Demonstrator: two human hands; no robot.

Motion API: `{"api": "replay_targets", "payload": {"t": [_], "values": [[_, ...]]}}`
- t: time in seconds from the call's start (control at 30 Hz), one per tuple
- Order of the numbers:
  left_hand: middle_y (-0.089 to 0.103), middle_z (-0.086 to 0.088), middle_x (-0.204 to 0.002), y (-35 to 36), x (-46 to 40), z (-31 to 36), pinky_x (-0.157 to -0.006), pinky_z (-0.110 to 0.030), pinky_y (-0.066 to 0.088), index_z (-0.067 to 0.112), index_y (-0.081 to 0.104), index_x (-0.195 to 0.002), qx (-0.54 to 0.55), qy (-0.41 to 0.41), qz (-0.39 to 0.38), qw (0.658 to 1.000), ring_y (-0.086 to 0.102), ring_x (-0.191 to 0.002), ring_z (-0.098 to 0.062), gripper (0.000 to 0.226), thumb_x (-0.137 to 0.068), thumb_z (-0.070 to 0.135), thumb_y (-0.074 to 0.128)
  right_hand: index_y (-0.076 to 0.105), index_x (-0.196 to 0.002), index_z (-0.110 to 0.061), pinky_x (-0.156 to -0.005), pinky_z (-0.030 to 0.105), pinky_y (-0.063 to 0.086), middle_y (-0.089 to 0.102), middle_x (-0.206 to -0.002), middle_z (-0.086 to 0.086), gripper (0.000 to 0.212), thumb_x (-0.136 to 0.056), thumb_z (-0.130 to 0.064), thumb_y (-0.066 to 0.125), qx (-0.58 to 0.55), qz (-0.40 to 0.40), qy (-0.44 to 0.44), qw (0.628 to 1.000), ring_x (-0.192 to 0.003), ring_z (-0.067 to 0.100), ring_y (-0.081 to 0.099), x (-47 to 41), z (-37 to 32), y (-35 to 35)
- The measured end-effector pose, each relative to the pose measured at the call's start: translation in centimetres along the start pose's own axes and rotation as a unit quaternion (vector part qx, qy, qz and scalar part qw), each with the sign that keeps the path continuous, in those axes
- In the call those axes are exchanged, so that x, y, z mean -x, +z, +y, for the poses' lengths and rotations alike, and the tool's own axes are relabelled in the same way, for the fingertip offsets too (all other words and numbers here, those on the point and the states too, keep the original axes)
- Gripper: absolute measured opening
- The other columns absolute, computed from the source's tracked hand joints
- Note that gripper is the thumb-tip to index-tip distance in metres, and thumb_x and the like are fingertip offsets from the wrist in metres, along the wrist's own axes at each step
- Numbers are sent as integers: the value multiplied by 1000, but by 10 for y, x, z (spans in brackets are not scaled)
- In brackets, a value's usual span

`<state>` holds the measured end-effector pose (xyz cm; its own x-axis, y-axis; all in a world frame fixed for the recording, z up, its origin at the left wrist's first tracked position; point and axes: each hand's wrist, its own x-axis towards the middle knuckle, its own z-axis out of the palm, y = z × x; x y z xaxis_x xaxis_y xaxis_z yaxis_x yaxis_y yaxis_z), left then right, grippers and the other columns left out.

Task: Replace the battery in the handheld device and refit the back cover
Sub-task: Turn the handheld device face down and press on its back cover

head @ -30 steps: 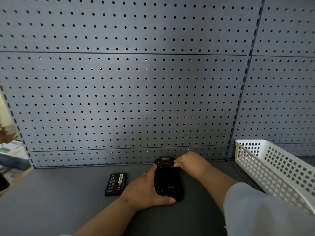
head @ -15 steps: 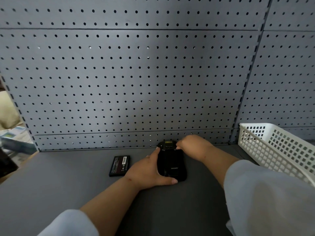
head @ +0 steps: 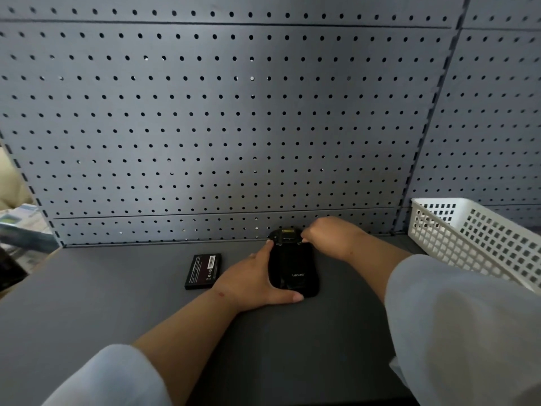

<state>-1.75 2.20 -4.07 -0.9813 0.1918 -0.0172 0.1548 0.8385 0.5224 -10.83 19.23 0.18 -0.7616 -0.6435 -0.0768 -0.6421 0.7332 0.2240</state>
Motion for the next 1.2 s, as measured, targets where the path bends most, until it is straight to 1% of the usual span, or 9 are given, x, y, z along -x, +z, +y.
{"api": "replay_targets", "payload": {"t": [0.2, 0.37, 0.47, 0.53, 0.6, 0.73, 0.83, 1.0, 1.2], "values": [[38, 0, -147, -1, 1, 1, -108, -30, 32, 25, 2, -146, -3, 6, 0, 1000, 37, -133, -16, 116, -60, 61, 71, 57, -105, 0, -66, 29, 32, 53, -86, 16, 22, -92, -3, 41, -19, 13, 15, 1000, -76, 20, 46, 0, 4, 7], [40, -2, -146, -1, 2, 3, -104, -26, 31, 23, 2, -146, -6, 5, 3, 1000, 39, -131, -17, 115, -61, 59, 72, 59, -103, -1, -68, 31, 31, 64, -101, 20, 28, -98, -15, 35, -35, 38, 28, 998, -89, 30, 60, -6, 1, 10], [41, -2, -145, -1, 2, 3, -104, -27, 33, 25, 3, -146, -3, 5, 3, 1000, 40, -130, -17, 115, -61, 59, 72, 60, -95, -1, -69, 29, 31, 56, -87, 16, 29, -98, -17, 36, -61, 11, 45, 997, -79, 22, 50, -7, 1, 6], [39, -2, -146, -1, 1, 2, -105, -28, 32, 24, 3, -146, -4, 4, 4, 1000, 39, -131, -17, 115, -61, 60, 72, 59, -80, -1, -71, 30, 37, 58, -85, 15, 32, -97, -18, 38, -89, 9, 44, 995, -81, 25, 53, -5, 4, 4], [37, -3, -147, -1, 1, 1, -106, -29, 32, 23, 3, -146, -5, 1, 0, 1000, 38, -132, -17, 117, -60, 61, 71, 62, -85, 2, -79, 36, 44, 66, -91, 18, 34, -97, -20, 39, -100, 14, 43, 994, -89, 30, 59, -4, 5, 2], [38, -5, -147, -1, 1, 1, -106, -28, 32, 24, 3, -146, -4, -5, -5, 1000, 40, -131, -18, 118, -59, 63, 71, 46, -60, -13, -70, 28, 33, 53, -70, 6, 39, -98, -21, 38, -84, -2, 67, 994, -82, 25, 51, -4, 0, 1], [37, -4, -147, -2, 1, 2, -107, -29, 32, 23, 3, -146, -7, -3, -8, 1000, 39, -132, -18, 117, -60, 62, 71, 61, -86, -4, -73, 28, 32, 64, -95, 15, 32, -98, -21, 37, -105, -16, 79, 991, -95, 31, 57, -6, 0, -1], [39, -5, -146, -2, 1, 3, -106, -28, 32, 23, 4, -146, -7, -7, -7, 1000, 41, -130, -19, 117, -59, 62, 71, 58, -116, -4, -93, 35, 42, 60, -121, 18, 36, -99, -25, 33, -102, -48, 107, 988, -112, 32, 55, -10, -5, -5], [36, -1, -148, -12, 1, 8, -102, -20, 26, 22, 6, -146, 20, -4, -57, 998, 37, -133, -16, 106, -67, 58, 68, 63, -110, 1, -91, 35, 44, 65, -116, 19, 33, -97, -16, 37, -179, 48, 109, 977, -107, 32, 58, 1, -6, 9]]}}
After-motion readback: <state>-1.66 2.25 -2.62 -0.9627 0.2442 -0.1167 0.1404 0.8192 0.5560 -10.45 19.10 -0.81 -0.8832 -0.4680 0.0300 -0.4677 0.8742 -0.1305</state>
